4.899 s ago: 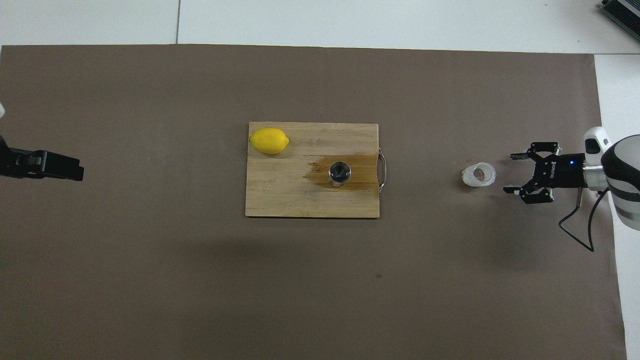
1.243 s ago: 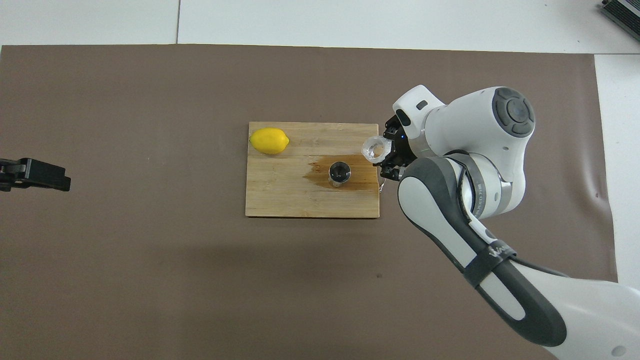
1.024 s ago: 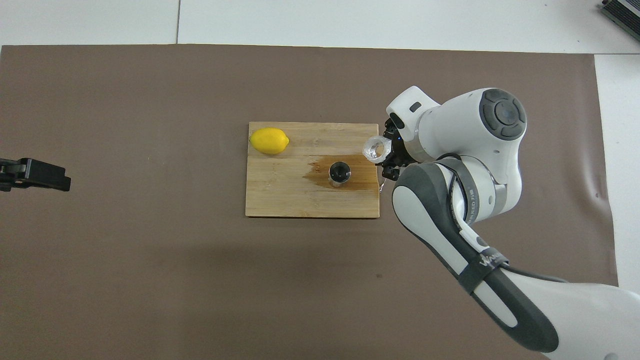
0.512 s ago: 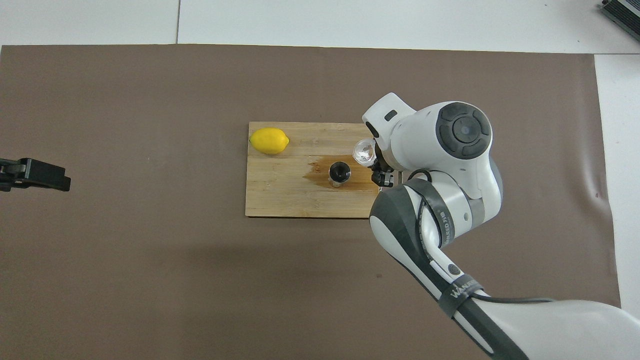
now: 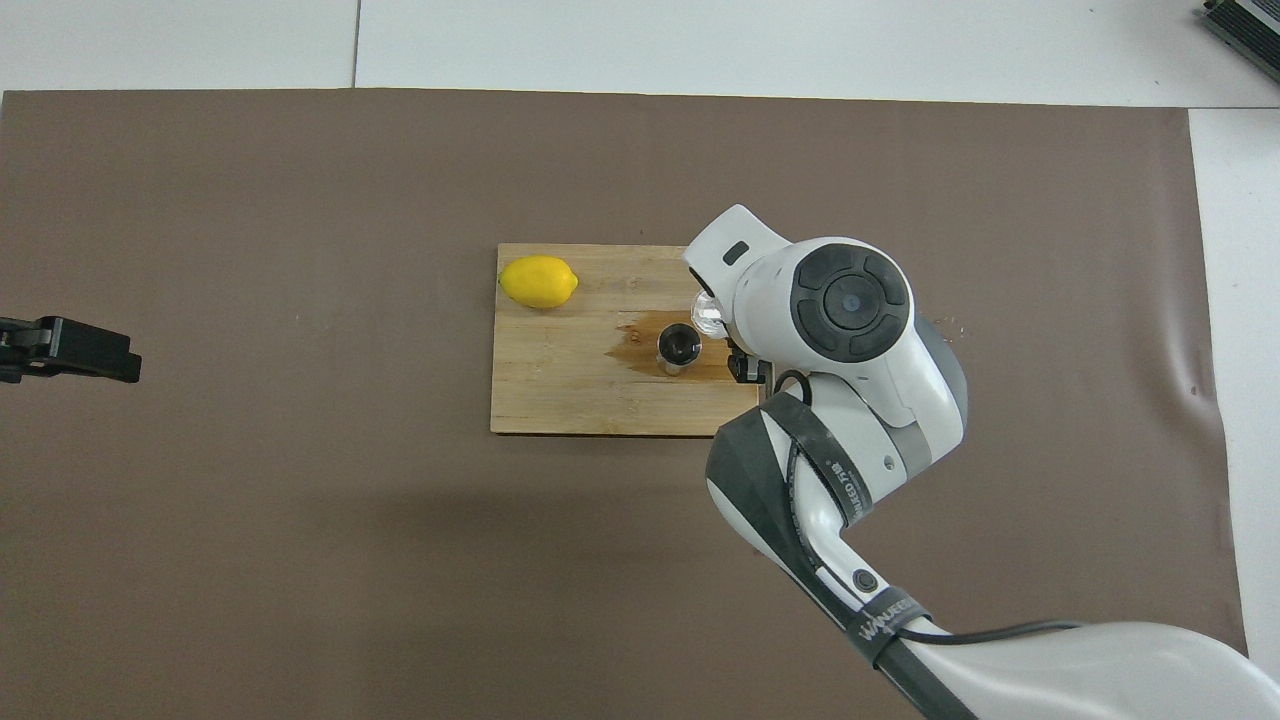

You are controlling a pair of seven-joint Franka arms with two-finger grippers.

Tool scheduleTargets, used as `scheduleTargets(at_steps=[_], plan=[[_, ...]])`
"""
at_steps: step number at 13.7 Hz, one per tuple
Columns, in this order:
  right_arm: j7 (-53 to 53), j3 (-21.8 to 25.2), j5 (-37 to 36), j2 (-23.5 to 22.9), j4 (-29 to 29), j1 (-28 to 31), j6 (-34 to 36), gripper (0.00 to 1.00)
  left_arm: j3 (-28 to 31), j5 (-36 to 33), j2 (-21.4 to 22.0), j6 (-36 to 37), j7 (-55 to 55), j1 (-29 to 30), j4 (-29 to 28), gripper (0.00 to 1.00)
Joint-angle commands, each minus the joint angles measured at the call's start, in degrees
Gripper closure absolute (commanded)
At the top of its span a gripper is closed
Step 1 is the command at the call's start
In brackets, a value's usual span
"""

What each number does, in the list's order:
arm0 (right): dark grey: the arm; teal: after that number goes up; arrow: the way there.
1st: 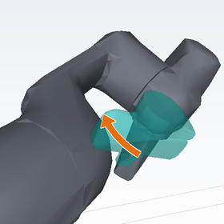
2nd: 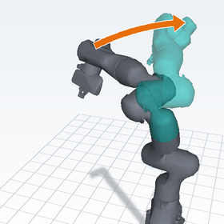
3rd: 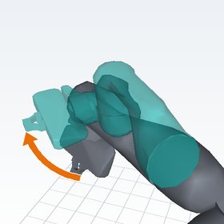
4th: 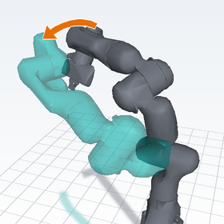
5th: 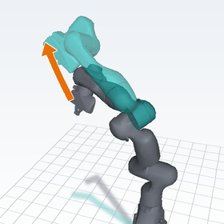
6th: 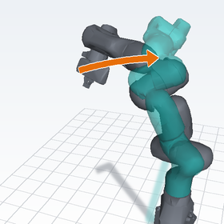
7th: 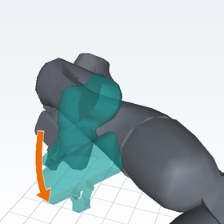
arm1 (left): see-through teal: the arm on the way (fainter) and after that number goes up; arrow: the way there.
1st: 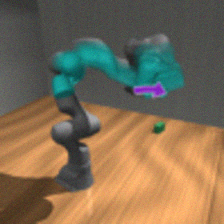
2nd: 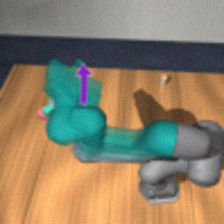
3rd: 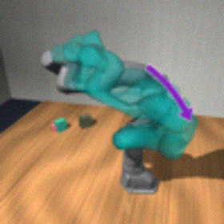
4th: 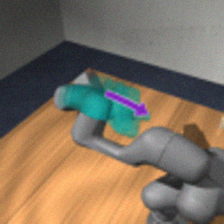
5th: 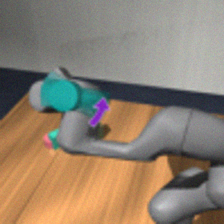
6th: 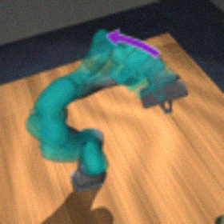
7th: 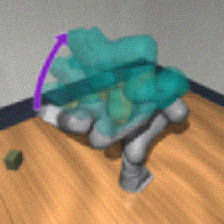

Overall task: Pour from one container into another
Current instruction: 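Tilt the white cup over the dark cup with the right gripper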

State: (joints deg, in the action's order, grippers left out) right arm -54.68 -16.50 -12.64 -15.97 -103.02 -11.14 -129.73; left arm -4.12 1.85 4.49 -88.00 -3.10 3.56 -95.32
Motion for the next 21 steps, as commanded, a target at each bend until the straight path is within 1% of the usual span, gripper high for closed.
scheduleTargets(at_steps=[1, 8, 13, 17, 21], plan=[[1.59, -0.2, -4.58, 1.21, -0.25, -0.98, 0.44, 0.57, -0.72, 0.35, 1.57, 0.29, -0.67, 1.1, -1.45, 0.0], [2.46, -0.11, -10.83, 2.61, -1.13, -2.92, 1.14, 0.57, -0.72, 0.35, 1.57, 0.29, -0.67, 1.1, -1.45, 0.0], [3.79, -0.2, -15.74, 3.49, -1.83, -4.24, 3.34, 0.57, -0.72, 0.35, 1.57, 0.29, -0.67, 1.1, -1.45, 0.0], [3.87, -0.2, -17.85, 4.02, -2.54, -5.03, 3.43, 0.57, -0.72, 0.35, 1.57, 0.29, -0.67, 1.1, -1.54, 0.0], [5.46, -0.2, -18.48, 4.46, -3.33, -5.38, 3.34, 0.57, -0.72, 0.35, 1.57, 0.29, -0.67, 1.1, -1.45, 0.0]])
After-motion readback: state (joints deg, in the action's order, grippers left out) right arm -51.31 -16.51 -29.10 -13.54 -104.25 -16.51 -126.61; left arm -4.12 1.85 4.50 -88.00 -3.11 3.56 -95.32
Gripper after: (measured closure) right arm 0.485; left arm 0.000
